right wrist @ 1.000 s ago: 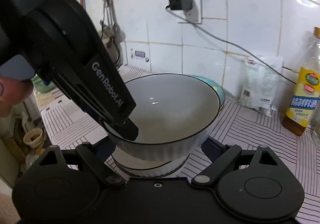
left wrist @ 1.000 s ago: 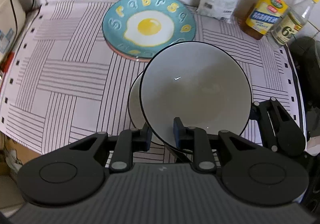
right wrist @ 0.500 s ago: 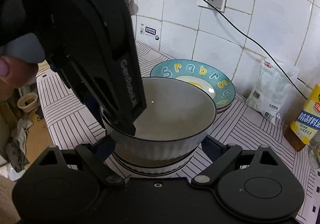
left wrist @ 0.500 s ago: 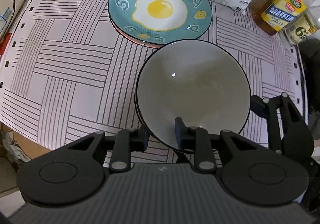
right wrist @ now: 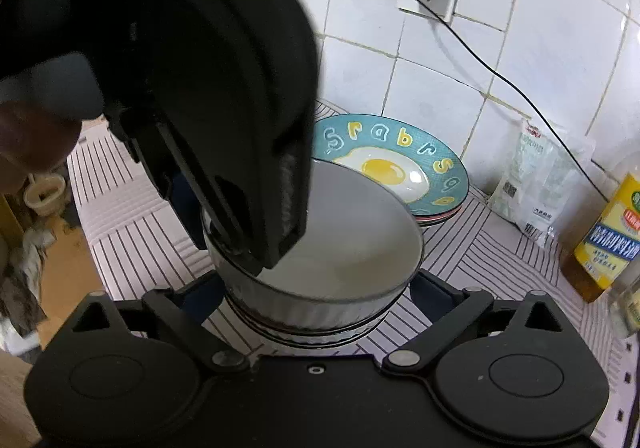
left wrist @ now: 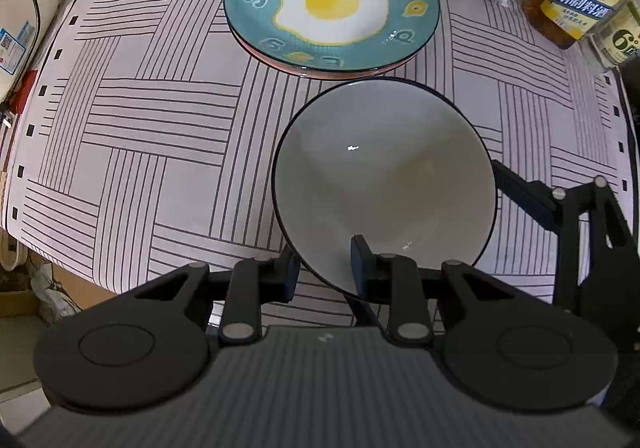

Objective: Organize plates and bowls
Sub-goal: 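Lower the held white bowl into the two nested bowls with the left tool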

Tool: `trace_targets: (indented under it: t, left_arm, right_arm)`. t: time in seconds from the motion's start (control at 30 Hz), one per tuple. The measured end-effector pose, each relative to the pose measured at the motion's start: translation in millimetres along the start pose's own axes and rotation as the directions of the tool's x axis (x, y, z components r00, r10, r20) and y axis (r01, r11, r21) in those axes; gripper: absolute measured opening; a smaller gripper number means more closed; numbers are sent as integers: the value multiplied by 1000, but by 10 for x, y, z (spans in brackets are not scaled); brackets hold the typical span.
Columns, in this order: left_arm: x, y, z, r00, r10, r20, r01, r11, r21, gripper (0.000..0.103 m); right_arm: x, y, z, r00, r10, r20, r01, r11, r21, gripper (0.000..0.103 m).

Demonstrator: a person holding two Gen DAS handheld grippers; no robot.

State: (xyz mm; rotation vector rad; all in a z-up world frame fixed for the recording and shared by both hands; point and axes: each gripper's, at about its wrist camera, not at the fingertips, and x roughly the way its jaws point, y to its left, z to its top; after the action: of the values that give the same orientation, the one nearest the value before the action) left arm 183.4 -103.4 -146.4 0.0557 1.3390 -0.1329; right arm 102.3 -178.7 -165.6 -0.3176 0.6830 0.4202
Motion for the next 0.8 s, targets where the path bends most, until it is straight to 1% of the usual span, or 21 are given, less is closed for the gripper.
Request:
trace_targets:
  t: [0.23, 0.33, 0.37, 0.43, 0.5, 0.53, 0.6, 0.7, 0.77, 0.8]
  left_arm:
    - [32, -8, -54, 999, 8, 41, -8, 1000, 5, 24]
    - [26, 10, -95, 998, -3, 66, 2, 1000, 3, 25]
    - [17, 21, -108, 997, -8, 74, 8, 1000, -1, 27]
    - [-7, 58, -132, 996, -29, 88, 30, 999, -14, 29]
    - [-54, 105, -160, 993, -55, 104, 59, 998, -37, 35]
    - [-91, 130, -175, 991, -71, 116, 76, 996, -46, 36]
    - [-154, 155, -196, 986, -92, 136, 99, 994, -47, 41]
    - [-255, 211, -223, 977, -122, 174, 131, 990, -43, 42]
    - [-301, 254, -233, 970, -149, 192, 159, 987, -37, 47]
    - [-318, 279, -244, 966, -162, 201, 172, 984, -35, 47]
  right_arm:
    - [-4, -7, -40, 1000, -10, 21, 10, 1000, 14, 102]
    - [-14, -3, -73, 1000, -9, 22, 8, 999, 38, 101]
    - [-26, -17, -84, 1000, 0, 25, -1, 999, 51, 101]
    - [-82, -45, -105, 999, 25, 39, -28, 996, 85, 101]
    - [-140, -82, -131, 997, 54, 56, -61, 990, 124, 101]
    - [-166, -97, -144, 996, 65, 65, -74, 987, 139, 101]
    - [-222, -110, -179, 993, 79, 83, -92, 982, 167, 101]
    - [-282, -100, -256, 990, 92, 102, -112, 972, 206, 101]
    - [-313, -74, -310, 990, 96, 107, -119, 966, 230, 102]
    - [-317, -63, -335, 990, 98, 105, -121, 963, 242, 102]
